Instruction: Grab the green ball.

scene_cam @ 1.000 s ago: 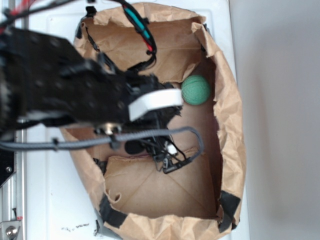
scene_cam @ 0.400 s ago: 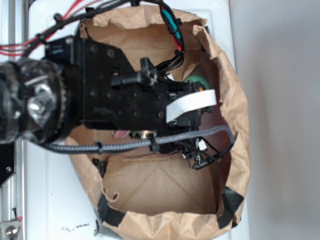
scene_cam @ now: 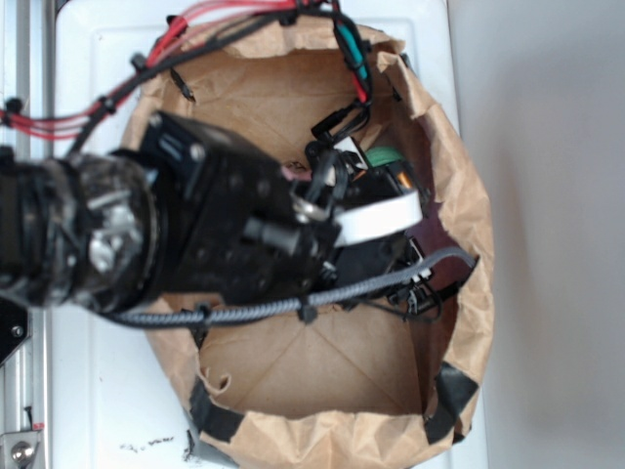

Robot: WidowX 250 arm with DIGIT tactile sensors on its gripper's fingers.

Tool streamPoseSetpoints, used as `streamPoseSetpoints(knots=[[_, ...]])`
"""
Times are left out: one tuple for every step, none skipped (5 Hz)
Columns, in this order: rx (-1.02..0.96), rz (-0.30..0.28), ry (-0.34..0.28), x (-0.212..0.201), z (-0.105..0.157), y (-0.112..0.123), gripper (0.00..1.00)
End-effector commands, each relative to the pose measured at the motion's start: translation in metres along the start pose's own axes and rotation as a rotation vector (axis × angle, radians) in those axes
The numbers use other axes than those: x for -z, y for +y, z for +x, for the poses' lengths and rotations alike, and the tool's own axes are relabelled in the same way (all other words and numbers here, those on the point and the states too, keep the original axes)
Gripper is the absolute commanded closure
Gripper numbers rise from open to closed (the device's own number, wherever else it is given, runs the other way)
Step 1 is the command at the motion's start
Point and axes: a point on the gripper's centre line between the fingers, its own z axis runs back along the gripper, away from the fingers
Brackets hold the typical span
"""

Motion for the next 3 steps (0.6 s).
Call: streamPoseSetpoints(knots=[[-0.010, 0.022, -0.091, 0.0020, 0.0152, -0.0055, 0.00], [-0.003, 0.028, -0.115, 0.0038, 0.0136, -0.0064, 0.00], [0.006, 0.047, -0.138, 0.0081, 0.0115, -0.0056, 0.00]])
